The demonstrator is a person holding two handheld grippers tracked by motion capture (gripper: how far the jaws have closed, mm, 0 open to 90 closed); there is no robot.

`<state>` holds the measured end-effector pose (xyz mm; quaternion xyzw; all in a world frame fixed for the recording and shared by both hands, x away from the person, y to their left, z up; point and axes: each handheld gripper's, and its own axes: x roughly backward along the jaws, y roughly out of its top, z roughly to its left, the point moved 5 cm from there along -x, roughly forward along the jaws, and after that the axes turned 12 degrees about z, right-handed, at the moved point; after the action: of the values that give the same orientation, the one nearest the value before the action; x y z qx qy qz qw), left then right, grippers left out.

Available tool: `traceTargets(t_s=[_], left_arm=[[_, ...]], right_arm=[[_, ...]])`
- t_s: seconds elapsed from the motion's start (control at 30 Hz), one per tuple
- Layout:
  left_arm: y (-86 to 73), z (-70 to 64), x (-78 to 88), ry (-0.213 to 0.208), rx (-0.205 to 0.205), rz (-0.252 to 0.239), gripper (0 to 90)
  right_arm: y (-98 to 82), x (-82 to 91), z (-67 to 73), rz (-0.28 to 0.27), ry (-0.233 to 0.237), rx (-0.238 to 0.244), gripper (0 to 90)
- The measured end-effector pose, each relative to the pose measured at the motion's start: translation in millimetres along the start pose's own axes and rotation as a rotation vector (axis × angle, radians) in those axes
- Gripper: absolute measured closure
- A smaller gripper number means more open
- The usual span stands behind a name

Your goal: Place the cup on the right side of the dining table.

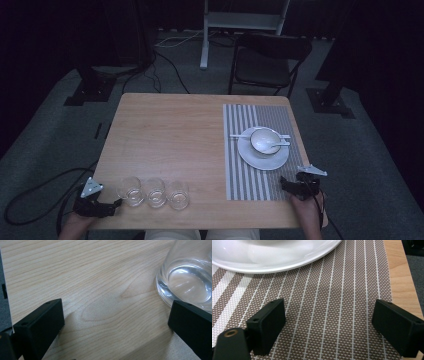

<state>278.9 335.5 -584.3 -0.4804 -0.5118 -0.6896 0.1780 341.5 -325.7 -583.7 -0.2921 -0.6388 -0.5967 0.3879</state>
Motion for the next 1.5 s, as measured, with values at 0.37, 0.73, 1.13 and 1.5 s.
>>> traceTargets(t_s=[0.37,0.73,1.13,1.5], left_arm=[[0.0,0.0,0.0,0.0,0.0,0.001,0.7],[0.0,0.2,0.0,-0.001,-0.001,0.0,0.7],[0.1,0.4,0.1,-0.002,-0.003,0.002,0.8],[-0.1,0.3,0.2,-0.003,-0.005,0.003,0.7]], right_arm=[[0.1,0.0,0.0,0.001,0.001,-0.001,11.1],[1.5,0.3,0.3,0.014,0.0,0.005,12.1],[-2.4,5.7,1.4,0.033,0.032,0.036,12.8],[6.4,22.4,5.7,-0.007,0.056,0.06,12.0]])
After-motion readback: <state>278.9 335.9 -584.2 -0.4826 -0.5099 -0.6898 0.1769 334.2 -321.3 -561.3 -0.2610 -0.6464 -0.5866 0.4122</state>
